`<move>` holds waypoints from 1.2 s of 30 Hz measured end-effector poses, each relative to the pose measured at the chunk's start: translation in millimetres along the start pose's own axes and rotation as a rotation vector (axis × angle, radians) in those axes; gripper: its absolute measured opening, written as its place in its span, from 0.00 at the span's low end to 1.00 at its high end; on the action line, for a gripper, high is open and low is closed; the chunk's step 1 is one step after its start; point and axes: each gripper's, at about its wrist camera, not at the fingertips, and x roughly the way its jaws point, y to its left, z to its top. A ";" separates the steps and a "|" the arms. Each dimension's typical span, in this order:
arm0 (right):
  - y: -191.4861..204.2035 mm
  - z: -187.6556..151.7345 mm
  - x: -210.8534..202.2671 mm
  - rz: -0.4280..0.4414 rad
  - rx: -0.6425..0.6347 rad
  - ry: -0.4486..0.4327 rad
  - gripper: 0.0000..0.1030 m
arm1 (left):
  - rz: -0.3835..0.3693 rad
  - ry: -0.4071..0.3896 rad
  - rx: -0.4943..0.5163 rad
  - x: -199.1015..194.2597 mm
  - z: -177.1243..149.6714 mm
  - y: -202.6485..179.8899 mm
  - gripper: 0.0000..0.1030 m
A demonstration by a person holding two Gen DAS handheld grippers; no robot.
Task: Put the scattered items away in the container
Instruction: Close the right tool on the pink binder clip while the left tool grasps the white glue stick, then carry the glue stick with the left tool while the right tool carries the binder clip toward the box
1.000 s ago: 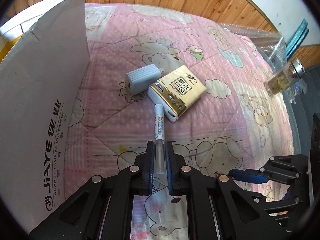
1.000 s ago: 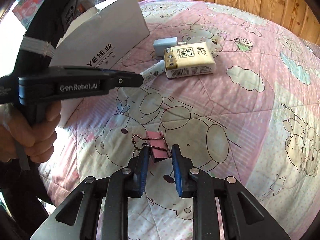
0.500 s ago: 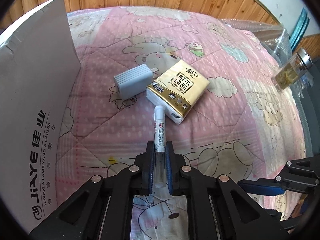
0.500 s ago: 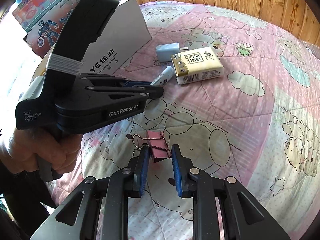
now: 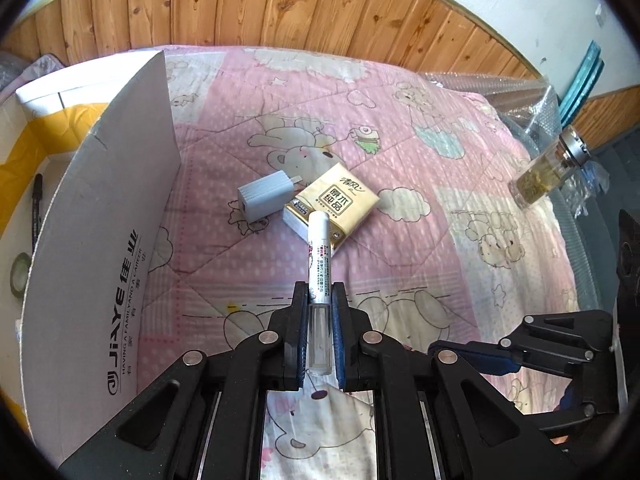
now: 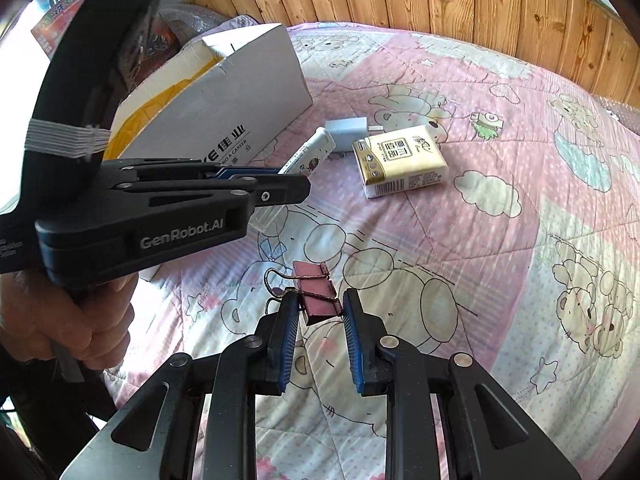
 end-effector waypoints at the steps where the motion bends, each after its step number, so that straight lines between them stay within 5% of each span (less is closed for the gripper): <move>1: 1.9 1.2 -2.4 0.001 -0.002 -0.006 0.23 | -0.002 -0.006 -0.001 -3.5 0.6 -0.7 0.11; 36: 75.6 28.7 -42.1 0.037 -0.063 -0.136 0.23 | -0.029 -0.160 -0.131 -103.7 -7.5 35.1 0.11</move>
